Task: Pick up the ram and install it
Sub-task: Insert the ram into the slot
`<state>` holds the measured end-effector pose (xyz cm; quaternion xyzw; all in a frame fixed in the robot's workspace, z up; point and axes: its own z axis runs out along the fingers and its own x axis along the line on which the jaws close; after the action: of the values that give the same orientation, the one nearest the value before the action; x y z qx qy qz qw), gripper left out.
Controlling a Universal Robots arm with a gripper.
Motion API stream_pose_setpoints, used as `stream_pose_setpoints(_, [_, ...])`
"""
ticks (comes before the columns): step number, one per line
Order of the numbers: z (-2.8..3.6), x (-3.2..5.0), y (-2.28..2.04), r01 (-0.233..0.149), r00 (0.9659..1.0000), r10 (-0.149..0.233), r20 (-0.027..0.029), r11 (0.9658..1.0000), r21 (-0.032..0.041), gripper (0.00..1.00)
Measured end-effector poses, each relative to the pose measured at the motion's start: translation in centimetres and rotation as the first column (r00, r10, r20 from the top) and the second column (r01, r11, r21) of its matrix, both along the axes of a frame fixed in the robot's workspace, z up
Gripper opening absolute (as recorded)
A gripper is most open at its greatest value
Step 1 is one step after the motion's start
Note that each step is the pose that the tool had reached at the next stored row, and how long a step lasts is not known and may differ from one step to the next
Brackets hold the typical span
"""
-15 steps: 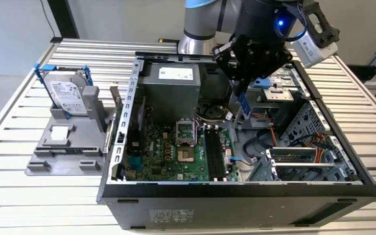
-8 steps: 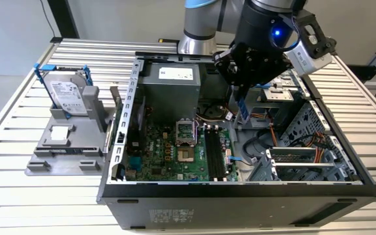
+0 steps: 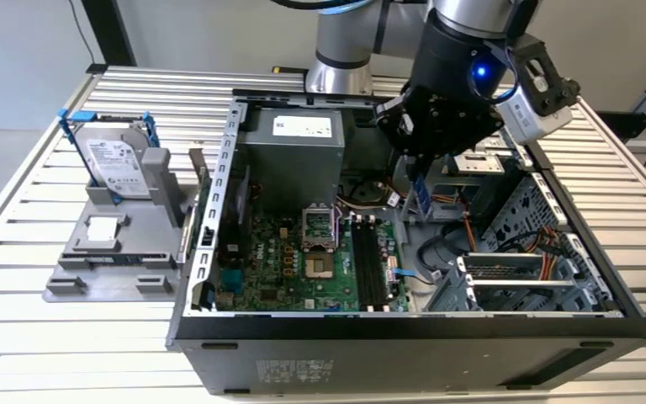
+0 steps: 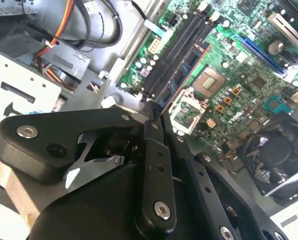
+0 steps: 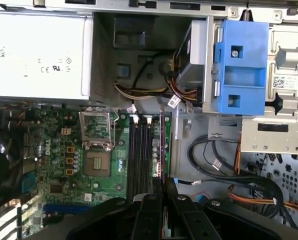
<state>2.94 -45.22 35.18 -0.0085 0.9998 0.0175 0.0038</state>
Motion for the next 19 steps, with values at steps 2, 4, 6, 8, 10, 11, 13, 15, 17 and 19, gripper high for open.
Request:
stream_pose_setpoints(2, [-0.36,0.05,-0.01,0.013,0.9999,-0.013,-0.0001,0.9999,-0.0003,0.00])
stream_pose_setpoints(4, [-0.72,0.05,-0.09,0.024,0.9997,-0.024,0.0000,0.9997,-0.0002,0.00])
stream_pose_setpoints(6, [-1.09,0.05,-0.29,0.029,0.9996,-0.029,0.0000,0.9996,0.0000,0.00])
stream_pose_setpoints(8, [-1.45,0.05,-0.33,0.041,0.9991,-0.041,0.0000,0.9991,-0.0001,0.00])
stream_pose_setpoints(10, [-1.80,0.06,-0.33,0.056,0.9984,-0.056,0.0000,0.9984,-0.0004,0.00])
stream_pose_setpoints(11, [-2.00,0.06,-0.33,0.060,0.9982,-0.060,0.0000,0.9982,0.0000,0.00])
stream_pose_setpoints(13, [-2.35,0.03,-0.36,0.065,0.9979,-0.065,0.0000,0.9979,-0.0002,0.00])
stream_pose_setpoints(15, [-2.71,-0.02,-0.49,0.065,0.9979,-0.065,0.0000,0.9979,-0.0003,0.00])
stream_pose_setpoints(17, [-3.09,-0.14,-0.56,0.066,0.9979,-0.066,0.0001,0.9979,-0.0002,0.00])
stream_pose_setpoints(19, [-3.45,-0.33,-0.57,0.065,0.9979,-0.065,0.0001,0.9979,-0.0001,0.00])
